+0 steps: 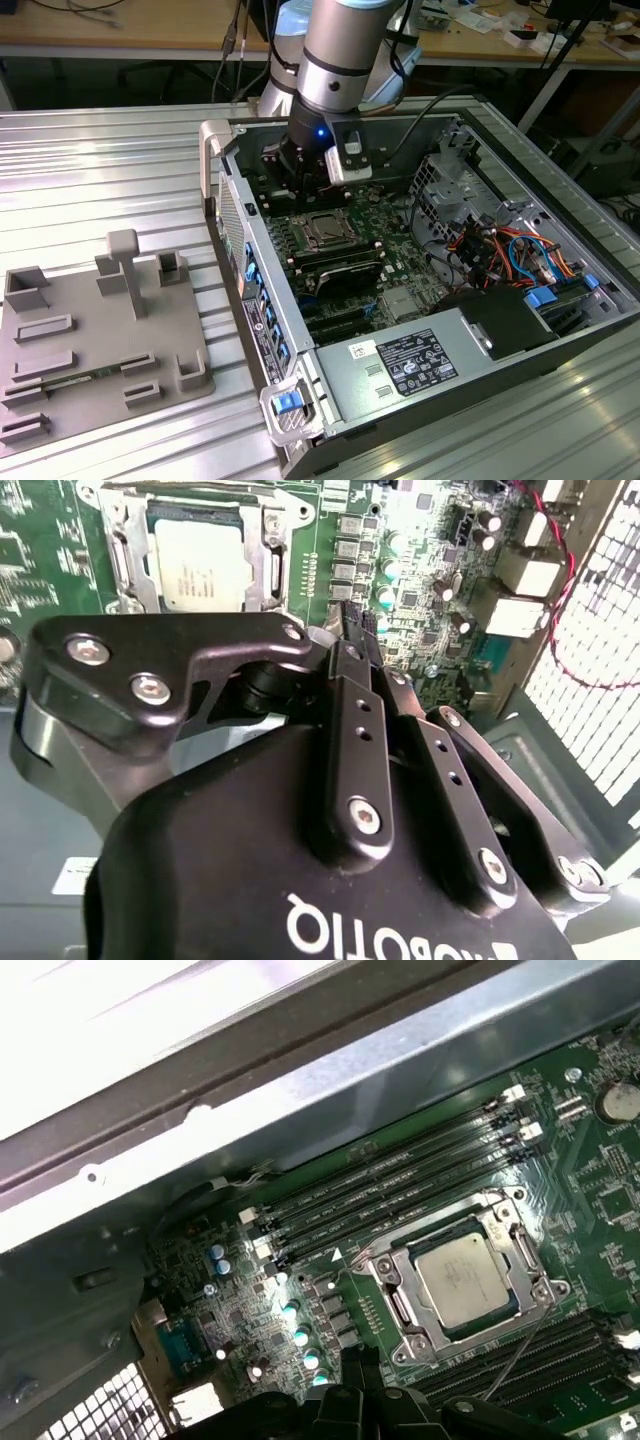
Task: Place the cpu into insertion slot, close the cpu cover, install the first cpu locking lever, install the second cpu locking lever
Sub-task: 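Install the first cpu locking lever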
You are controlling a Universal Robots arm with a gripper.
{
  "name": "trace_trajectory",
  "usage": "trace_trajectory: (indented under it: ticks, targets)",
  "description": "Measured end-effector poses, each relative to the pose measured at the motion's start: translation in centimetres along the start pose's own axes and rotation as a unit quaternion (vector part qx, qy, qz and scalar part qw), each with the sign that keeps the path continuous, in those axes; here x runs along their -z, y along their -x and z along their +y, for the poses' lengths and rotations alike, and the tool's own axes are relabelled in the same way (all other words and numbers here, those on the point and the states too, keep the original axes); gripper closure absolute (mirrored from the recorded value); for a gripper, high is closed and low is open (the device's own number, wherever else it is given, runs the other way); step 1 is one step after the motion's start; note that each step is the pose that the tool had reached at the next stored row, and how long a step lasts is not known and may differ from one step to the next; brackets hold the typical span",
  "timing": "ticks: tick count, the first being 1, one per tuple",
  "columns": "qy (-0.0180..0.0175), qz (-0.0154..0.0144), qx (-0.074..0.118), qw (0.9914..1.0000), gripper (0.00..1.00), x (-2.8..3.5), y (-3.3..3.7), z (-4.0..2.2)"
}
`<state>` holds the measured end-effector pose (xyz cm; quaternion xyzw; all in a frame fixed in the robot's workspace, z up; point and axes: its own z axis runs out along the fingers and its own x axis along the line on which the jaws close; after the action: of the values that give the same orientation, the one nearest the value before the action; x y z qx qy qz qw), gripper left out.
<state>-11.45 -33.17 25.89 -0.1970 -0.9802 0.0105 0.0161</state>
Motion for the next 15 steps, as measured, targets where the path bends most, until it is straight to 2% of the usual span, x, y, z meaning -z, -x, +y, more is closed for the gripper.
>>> trace_trajectory:
  ticks: [2, 4, 5, 7, 8, 9, 10, 14, 15]
  targets:
    - [0.0012, 0.0001, 0.024, 0.99971, 0.89, -0.13, 0.00, 0.01]
    - [0.0019, 0.0003, 0.033, 0.99946, 0.89, -0.27, -0.11, -0.04]
    - [0.0040, 0.0011, 0.035, 0.99936, 0.89, -0.31, -0.15, -0.06]
    - [0.0148, 0.0051, 0.041, 0.99903, 0.89, -0.34, -0.16, -0.06]
    - [0.0217, 0.0076, 0.045, 0.99871, 0.89, -0.36, -0.16, -0.05]
    - [0.0251, 0.0088, 0.049, 0.99845, 0.89, -0.37, -0.16, -0.05]
    - [0.0257, 0.0077, 0.052, 0.99829, 0.89, -0.37, -0.17, -0.05]
    - [0.0286, -0.0011, 0.061, 0.99775, 0.89, -0.38, -0.20, -0.07]
    - [0.0288, -0.0016, 0.063, 0.99760, 0.89, -0.40, -0.23, -0.08]
